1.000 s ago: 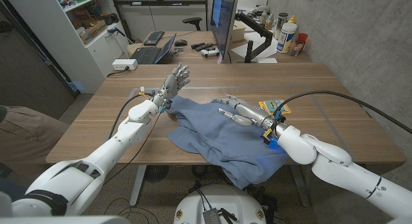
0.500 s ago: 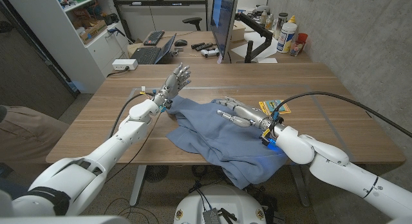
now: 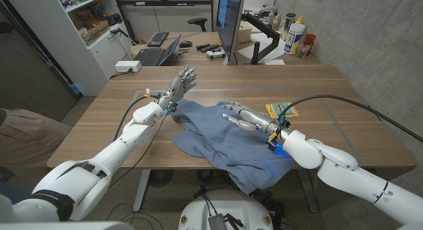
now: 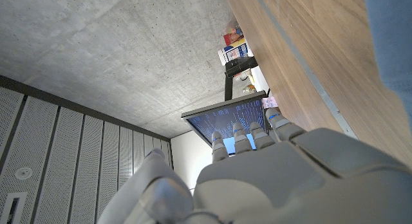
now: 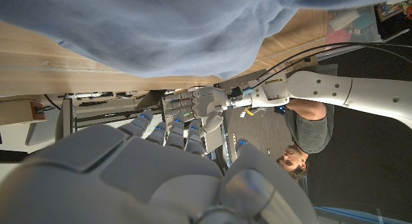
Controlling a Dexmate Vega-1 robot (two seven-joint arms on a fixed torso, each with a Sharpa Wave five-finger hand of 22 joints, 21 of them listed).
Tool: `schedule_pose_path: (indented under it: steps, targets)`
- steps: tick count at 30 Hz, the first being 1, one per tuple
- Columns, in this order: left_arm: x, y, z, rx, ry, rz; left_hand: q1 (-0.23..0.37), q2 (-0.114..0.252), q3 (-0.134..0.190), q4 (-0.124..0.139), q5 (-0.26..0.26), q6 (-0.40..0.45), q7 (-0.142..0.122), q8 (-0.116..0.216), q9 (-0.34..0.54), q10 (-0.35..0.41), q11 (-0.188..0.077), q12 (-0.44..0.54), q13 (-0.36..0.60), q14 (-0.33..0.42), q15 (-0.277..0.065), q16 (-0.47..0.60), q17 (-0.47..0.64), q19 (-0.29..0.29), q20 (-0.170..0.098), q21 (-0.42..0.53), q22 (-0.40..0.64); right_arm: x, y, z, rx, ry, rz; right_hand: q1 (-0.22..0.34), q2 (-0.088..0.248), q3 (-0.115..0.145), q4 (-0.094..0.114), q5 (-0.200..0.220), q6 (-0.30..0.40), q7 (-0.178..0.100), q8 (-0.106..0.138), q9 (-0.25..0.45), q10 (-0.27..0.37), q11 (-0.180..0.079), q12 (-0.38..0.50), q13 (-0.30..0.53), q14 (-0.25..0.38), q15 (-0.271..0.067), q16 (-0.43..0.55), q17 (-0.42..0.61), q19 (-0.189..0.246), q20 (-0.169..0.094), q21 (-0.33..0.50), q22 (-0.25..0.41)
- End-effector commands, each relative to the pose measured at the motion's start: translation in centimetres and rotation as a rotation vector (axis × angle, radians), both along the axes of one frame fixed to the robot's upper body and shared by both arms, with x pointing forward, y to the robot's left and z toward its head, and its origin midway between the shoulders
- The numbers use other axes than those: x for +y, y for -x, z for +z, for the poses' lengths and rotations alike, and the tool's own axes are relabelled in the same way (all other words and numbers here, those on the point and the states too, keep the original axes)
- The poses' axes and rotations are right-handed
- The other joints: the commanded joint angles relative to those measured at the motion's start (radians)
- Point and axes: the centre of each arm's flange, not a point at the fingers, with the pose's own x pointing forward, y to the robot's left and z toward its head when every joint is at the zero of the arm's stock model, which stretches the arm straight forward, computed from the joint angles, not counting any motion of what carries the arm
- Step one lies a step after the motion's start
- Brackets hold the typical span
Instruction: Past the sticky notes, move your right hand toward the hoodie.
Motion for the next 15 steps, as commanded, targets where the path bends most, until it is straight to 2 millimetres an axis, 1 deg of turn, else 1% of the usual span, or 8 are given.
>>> schedule_pose_path:
  steps: [1, 9, 15]
  targets:
    - [0.04, 0.35, -0.49, -0.003, 0.002, 0.000, 0.007, 0.006, 0.002, -0.009, 0.000, -0.002, -0.002, 0.001, 0.005, -0.006, -0.007, 0.004, 0.005, -0.010, -0.004, 0.004, 0.005, -0.002, -0.006, 0.005, 0.002, 0.10, 0.18, -0.68, 0.026, 0.003, 0.021, -0.012, 0.111, 0.008, 0.001, -0.005, -0.003, -0.004, -0.005, 0.005, 0.004, -0.001, 0.003, 0.005, -0.007, -0.045, 0.007, 0.004, 0.000, -0.001, 0.005, 0.005]
    - [0.25, 0.72, -0.83, -0.003, 0.010, 0.005, 0.007, 0.006, 0.002, -0.011, 0.000, -0.003, -0.002, 0.001, 0.005, -0.006, -0.006, 0.004, 0.005, -0.011, -0.004, 0.004, 0.005, -0.003, -0.006, 0.005, 0.002, 0.17, 0.64, -0.92, 0.039, 0.008, 0.024, -0.017, 0.111, 0.016, 0.002, -0.008, -0.003, -0.004, -0.005, 0.005, 0.004, -0.002, 0.003, 0.006, -0.008, -0.044, 0.007, 0.004, 0.002, -0.002, 0.006, 0.005]
    - [0.02, 0.93, -1.18, 0.003, 0.014, -0.001, 0.008, 0.006, 0.001, -0.011, 0.000, -0.004, -0.002, 0.001, 0.005, -0.006, -0.005, 0.004, 0.005, -0.011, -0.005, 0.004, 0.005, -0.003, -0.006, 0.005, 0.002, 0.03, 0.98, -1.09, 0.052, 0.008, 0.019, -0.020, 0.111, 0.020, 0.002, -0.010, -0.004, -0.004, -0.006, 0.005, 0.003, -0.002, 0.003, 0.006, -0.008, -0.044, 0.008, 0.004, 0.003, -0.003, 0.007, 0.005]
